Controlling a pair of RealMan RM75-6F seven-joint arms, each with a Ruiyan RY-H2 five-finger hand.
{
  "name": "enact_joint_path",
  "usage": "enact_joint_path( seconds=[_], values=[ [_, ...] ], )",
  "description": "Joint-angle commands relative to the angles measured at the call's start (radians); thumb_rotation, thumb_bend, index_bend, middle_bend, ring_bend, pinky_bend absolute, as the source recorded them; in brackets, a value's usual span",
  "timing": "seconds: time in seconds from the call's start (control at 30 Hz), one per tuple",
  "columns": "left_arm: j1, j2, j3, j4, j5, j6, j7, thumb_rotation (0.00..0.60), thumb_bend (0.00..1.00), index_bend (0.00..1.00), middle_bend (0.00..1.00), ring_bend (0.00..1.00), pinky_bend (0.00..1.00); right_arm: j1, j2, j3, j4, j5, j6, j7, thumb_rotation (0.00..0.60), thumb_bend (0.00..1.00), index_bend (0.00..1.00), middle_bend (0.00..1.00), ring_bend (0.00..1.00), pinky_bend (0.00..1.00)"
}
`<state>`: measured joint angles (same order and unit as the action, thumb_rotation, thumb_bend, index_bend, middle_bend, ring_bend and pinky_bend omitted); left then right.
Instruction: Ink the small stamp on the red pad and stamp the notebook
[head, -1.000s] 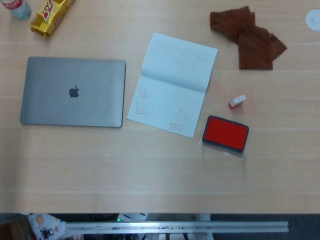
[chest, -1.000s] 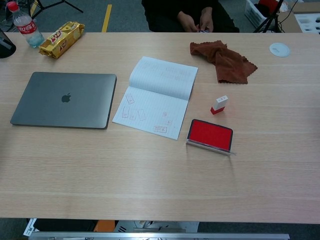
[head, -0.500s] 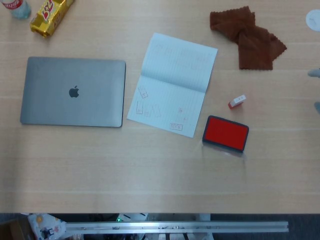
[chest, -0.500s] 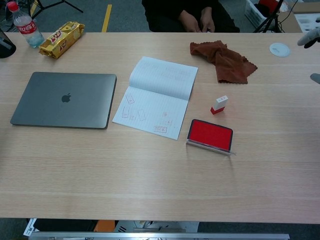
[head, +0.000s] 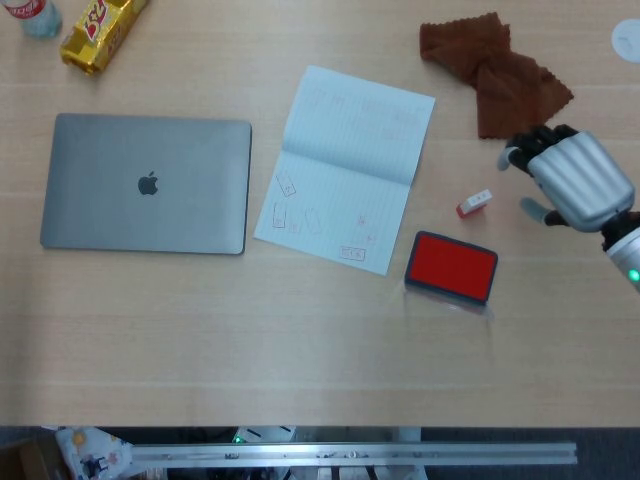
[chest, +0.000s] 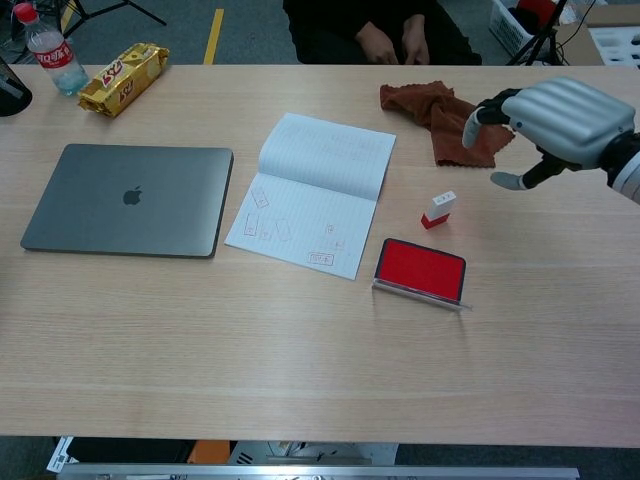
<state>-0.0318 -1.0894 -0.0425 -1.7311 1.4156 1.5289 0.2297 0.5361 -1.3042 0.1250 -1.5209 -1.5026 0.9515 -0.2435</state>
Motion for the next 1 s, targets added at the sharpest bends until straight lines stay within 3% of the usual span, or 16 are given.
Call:
enact_joint_path(
  seconds=[0.03,1.0],
  values=[
    [0.0,0.003,-0.001,-0.003,-0.002,-0.001,-0.001,0.6,0.27,0.17,0.11,0.09,0.11,0.031,-0.042,0.001,0.043,0.023,-0.035,-0.012,0.6,0.23,0.4,0.34,0.26,0.39],
    [-0.003,0.013,0.0,0.002,-0.011,-0.025,-0.017,0.6,0.27,0.17,0.1,0.09,0.11,0.117,-0.232,-0.048,0.25,0.125,-0.126,-0.062,0.6,0.23,0.46,0.35,0.26,0.39]
  ],
)
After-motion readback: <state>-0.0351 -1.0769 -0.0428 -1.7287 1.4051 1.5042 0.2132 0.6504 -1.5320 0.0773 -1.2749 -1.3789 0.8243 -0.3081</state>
